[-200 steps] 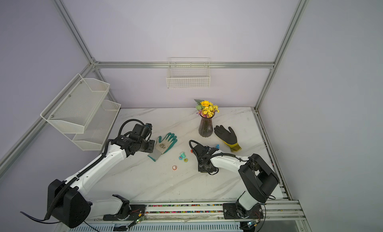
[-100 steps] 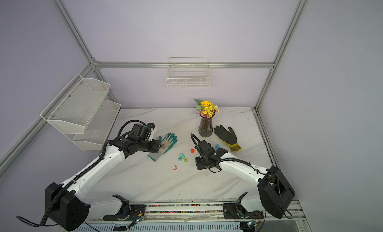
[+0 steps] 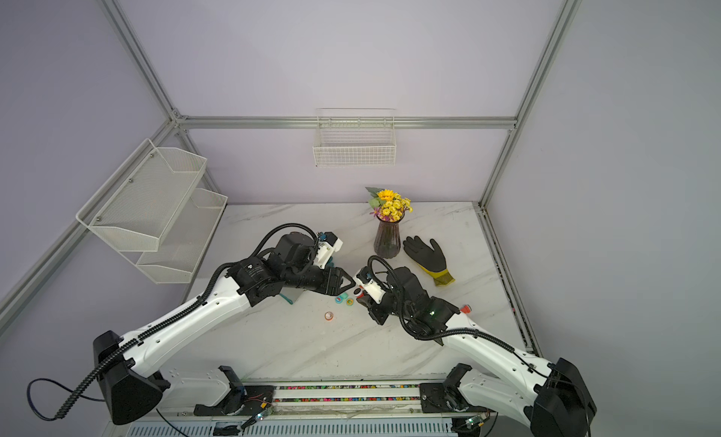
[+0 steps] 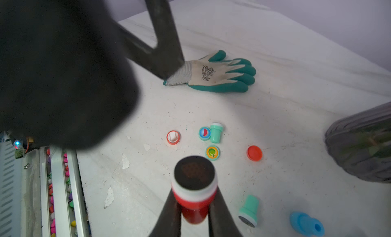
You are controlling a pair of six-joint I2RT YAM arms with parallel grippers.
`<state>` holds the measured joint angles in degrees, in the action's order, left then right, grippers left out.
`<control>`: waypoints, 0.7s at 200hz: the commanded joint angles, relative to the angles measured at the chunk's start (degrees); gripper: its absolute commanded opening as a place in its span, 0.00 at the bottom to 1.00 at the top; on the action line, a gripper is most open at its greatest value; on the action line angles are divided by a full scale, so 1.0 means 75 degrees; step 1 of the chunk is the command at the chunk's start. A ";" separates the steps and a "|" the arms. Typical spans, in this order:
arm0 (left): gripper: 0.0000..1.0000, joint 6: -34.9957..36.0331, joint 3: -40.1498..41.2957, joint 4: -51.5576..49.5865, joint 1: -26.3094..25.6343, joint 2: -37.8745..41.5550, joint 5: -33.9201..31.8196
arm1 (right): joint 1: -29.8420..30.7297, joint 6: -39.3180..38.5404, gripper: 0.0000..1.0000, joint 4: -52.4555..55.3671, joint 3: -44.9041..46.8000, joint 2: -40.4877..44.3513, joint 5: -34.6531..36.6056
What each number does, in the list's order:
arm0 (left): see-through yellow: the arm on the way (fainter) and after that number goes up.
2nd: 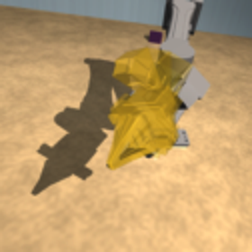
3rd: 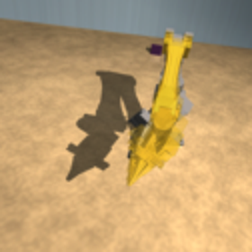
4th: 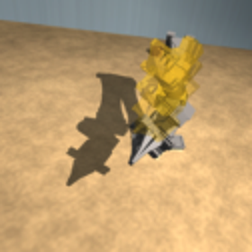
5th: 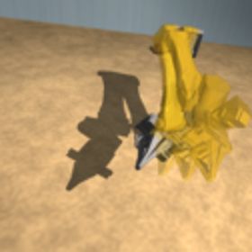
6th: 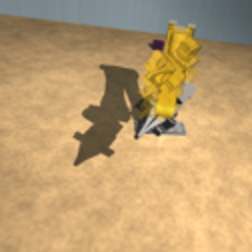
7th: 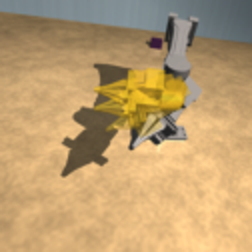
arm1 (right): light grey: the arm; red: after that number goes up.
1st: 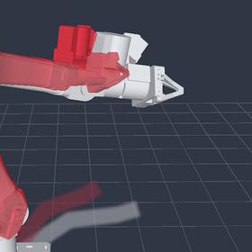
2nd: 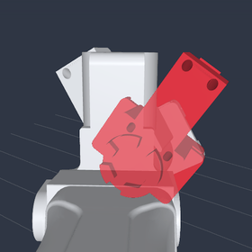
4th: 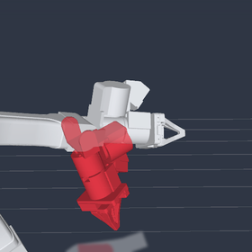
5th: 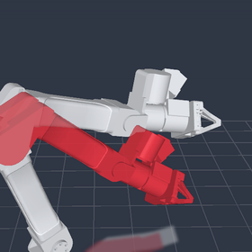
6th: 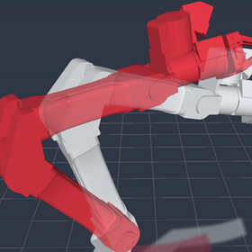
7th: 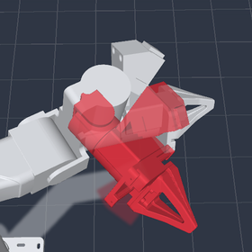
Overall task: Close the stamp cap
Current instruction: Pick up the stamp from the center of the board.
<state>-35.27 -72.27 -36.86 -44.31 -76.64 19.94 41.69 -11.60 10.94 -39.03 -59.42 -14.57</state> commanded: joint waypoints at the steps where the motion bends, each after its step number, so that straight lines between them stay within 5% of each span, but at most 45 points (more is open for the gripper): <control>1: 0.56 -0.0368 -0.0272 0.0242 -0.0112 -0.0023 0.0171 | 0.0037 -0.1057 0.00 -0.0706 0.0027 0.0145 -0.0348; 140: 0.46 -0.0662 -0.0360 0.0052 -0.0274 -0.0293 0.0133 | 0.0043 -0.1266 0.00 -0.1037 0.0153 0.0722 -0.0729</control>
<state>-39.62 -73.23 -37.17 -46.17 -78.87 20.73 41.69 -18.55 4.91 -38.30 -54.59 -18.28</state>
